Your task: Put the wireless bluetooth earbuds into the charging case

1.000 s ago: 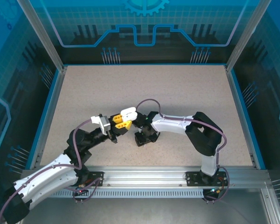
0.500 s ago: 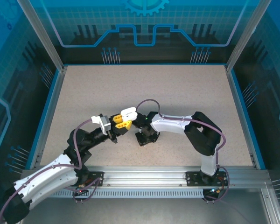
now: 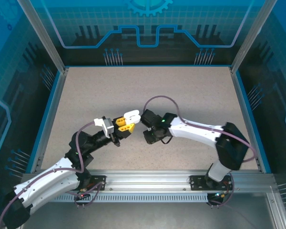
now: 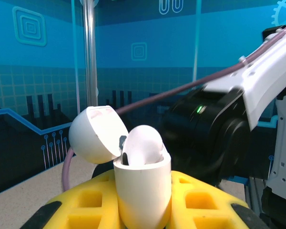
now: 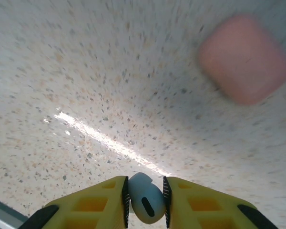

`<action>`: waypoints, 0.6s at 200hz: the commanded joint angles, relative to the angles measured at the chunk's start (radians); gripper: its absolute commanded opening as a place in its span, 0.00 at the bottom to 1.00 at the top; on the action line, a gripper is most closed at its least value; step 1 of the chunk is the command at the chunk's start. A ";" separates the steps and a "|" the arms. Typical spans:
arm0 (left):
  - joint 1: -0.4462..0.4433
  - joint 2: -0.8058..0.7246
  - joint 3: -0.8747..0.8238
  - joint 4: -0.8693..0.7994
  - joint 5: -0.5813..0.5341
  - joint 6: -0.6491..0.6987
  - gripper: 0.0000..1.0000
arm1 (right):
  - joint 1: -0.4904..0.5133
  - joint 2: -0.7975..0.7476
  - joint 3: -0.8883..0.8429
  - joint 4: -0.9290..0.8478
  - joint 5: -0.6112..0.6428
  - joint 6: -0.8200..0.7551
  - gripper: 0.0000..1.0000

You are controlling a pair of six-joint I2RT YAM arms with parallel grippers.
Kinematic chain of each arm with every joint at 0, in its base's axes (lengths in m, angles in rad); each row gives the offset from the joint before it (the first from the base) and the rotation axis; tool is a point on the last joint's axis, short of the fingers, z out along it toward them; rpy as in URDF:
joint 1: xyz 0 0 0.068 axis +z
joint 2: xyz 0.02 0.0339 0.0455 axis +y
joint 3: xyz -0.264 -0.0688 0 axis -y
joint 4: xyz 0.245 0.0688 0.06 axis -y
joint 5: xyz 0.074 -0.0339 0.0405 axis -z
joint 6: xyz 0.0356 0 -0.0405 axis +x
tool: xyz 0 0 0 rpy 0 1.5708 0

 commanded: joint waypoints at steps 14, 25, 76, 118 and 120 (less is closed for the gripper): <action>-0.006 0.026 -0.005 0.012 -0.011 -0.018 0.00 | -0.029 -0.197 -0.019 -0.005 0.113 -0.139 0.27; -0.006 0.042 -0.006 0.014 -0.008 -0.027 0.00 | -0.039 -0.256 -0.019 0.004 0.111 -0.192 0.27; -0.005 0.115 -0.006 0.030 0.005 -0.054 0.00 | -0.084 -0.457 0.008 0.014 0.023 -0.422 0.27; -0.007 0.165 0.004 0.027 0.048 -0.064 0.00 | -0.086 -0.539 0.056 0.014 -0.071 -0.572 0.27; -0.007 0.168 0.005 0.027 0.049 -0.065 0.00 | -0.086 -0.540 0.058 0.013 -0.076 -0.576 0.27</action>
